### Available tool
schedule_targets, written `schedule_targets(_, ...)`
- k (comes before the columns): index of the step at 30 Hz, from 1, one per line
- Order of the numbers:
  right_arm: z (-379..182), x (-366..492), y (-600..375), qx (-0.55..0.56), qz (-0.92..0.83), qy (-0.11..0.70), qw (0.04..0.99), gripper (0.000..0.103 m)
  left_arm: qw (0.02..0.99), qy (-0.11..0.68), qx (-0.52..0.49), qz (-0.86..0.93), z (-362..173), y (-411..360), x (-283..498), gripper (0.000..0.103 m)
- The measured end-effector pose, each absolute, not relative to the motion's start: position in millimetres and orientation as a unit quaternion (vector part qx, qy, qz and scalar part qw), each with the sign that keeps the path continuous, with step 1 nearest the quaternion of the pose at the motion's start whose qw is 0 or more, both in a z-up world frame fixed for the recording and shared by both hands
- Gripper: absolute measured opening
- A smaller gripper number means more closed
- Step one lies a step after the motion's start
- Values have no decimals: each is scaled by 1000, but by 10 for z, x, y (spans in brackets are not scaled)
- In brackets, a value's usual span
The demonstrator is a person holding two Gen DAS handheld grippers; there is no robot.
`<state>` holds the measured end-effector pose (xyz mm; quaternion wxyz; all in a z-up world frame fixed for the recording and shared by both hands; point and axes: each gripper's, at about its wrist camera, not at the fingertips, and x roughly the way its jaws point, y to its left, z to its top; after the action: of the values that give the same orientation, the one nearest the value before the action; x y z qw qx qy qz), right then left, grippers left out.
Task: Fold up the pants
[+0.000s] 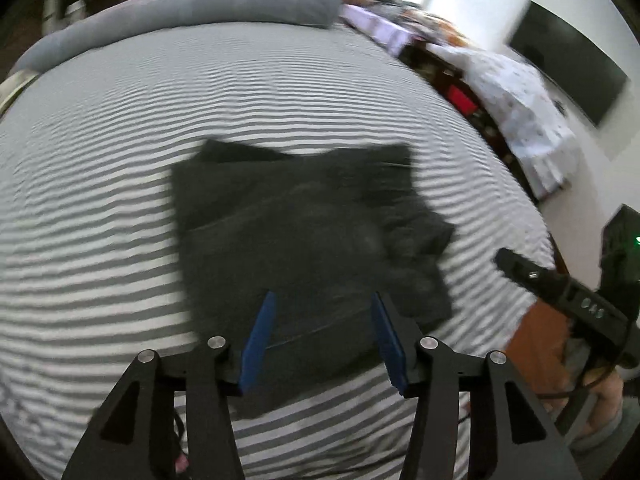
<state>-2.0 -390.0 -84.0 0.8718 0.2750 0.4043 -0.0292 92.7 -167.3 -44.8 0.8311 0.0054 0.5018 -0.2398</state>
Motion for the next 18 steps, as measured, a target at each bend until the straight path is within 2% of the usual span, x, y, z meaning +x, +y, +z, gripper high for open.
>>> schedule_targets(3,-826,157,-3753,257,-13,412,874,53,837,512,-13,-192,-503,-1300,1000,52)
schedule_targets(8,-919,405,-3585,245,-2,433,868,42,840,521,-19,-148,-657,-921,1046,52)
schedule_targets(18,-1172,623,-3651,236,-62,468,849,38,834,537,-10,-126,-879,-903,1140,52)
